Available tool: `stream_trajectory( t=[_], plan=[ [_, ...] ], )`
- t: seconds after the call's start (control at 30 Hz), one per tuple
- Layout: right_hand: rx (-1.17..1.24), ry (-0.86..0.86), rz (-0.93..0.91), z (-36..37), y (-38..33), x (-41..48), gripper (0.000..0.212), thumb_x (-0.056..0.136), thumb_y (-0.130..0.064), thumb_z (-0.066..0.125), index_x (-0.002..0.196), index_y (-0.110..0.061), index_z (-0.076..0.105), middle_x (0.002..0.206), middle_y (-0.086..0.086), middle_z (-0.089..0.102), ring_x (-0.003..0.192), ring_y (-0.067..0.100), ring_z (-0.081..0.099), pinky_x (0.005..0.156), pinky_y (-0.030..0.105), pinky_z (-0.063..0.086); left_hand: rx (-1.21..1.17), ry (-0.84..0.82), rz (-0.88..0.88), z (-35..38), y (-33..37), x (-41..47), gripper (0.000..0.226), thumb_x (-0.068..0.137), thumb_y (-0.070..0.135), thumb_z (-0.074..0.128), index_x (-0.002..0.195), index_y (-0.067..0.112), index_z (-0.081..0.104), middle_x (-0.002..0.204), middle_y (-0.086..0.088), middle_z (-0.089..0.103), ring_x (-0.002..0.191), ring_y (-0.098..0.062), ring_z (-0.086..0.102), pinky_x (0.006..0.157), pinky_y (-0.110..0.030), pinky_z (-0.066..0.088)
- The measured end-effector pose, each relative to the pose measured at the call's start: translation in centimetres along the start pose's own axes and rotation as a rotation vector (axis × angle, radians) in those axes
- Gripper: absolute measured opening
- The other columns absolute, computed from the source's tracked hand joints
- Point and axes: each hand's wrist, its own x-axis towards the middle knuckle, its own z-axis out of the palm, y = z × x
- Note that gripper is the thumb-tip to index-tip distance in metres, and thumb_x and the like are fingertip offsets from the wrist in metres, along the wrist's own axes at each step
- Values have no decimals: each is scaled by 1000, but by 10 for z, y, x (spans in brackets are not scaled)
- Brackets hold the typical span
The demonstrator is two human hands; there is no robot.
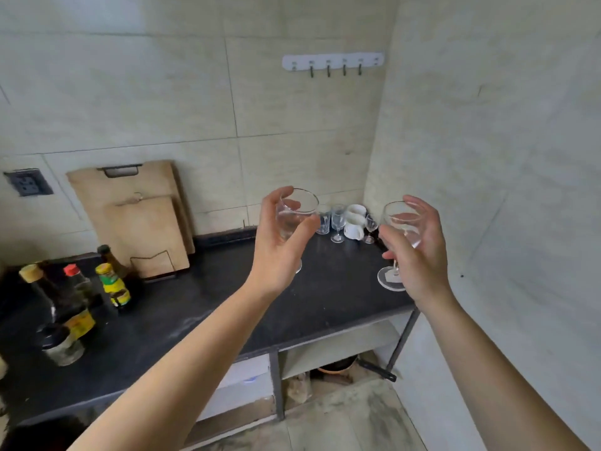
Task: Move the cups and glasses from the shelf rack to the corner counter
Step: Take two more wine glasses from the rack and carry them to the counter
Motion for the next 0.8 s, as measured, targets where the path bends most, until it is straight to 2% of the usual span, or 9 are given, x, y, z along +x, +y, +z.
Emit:
stream_trajectory(
  t=[0.07,0.17,0.33,0.4,0.47,0.53,0.6,0.67,0.8],
  plan=[
    [0,57,25,-6,19,30,53,68,-47,72,118,-52,54,97,-28,64,90,-4,65,57,20,55,-15,-32,-23,16,-19,33,52,88,17,68,134,14,44,106,1,56,94,-11,59,87,-37,52],
    [-27,101,52,-14,50,68,58,67,-49,72,122,-47,55,101,-20,63,91,-6,66,57,20,56,-8,-69,-39,37,-54,75,48,93,5,65,135,10,43,107,-2,55,88,-5,60,83,-30,52],
    [-36,104,113,-18,121,149,53,67,-48,71,116,-54,53,103,-19,62,92,-6,65,59,21,56,28,-88,-122,72,-132,142,53,87,23,72,133,20,46,113,0,56,90,-1,65,77,-20,54],
    [-46,79,141,-15,154,184,52,70,-46,73,117,-53,52,100,-26,63,94,-1,65,68,28,59,54,-83,-170,83,-166,166,53,87,26,72,133,24,46,115,2,57,91,2,67,64,-12,50],
    [-43,38,166,-11,187,223,50,74,-42,74,117,-52,51,104,-24,62,96,3,65,81,33,58,124,-62,-203,95,-202,194,53,89,27,73,135,25,46,118,5,59,93,3,67,63,-10,50],
    [-50,-2,198,-7,215,262,49,71,-44,74,111,-55,50,110,-18,62,90,-2,65,77,13,51,207,-31,-246,107,-232,223,54,87,35,74,134,31,47,120,16,61,102,2,64,79,-16,52],
    [-86,-34,244,-6,242,298,47,74,-40,77,108,-56,48,112,-18,63,85,-12,64,67,1,43,276,-23,-299,120,-258,251,52,85,41,75,130,39,48,115,31,61,105,4,62,80,-15,50],
    [-144,-78,274,-9,271,329,48,78,-39,79,113,-52,49,114,-20,64,88,-16,61,66,-1,42,333,-21,-321,134,-283,274,51,83,42,77,126,41,50,109,37,61,99,6,62,73,-10,48],
    [-248,-132,356,-21,334,364,65,74,-49,83,128,-41,48,117,-28,63,104,-12,60,77,6,43,378,-21,-393,161,-340,298,49,80,40,78,123,38,55,111,28,64,93,3,65,70,-12,51]
  ],
)
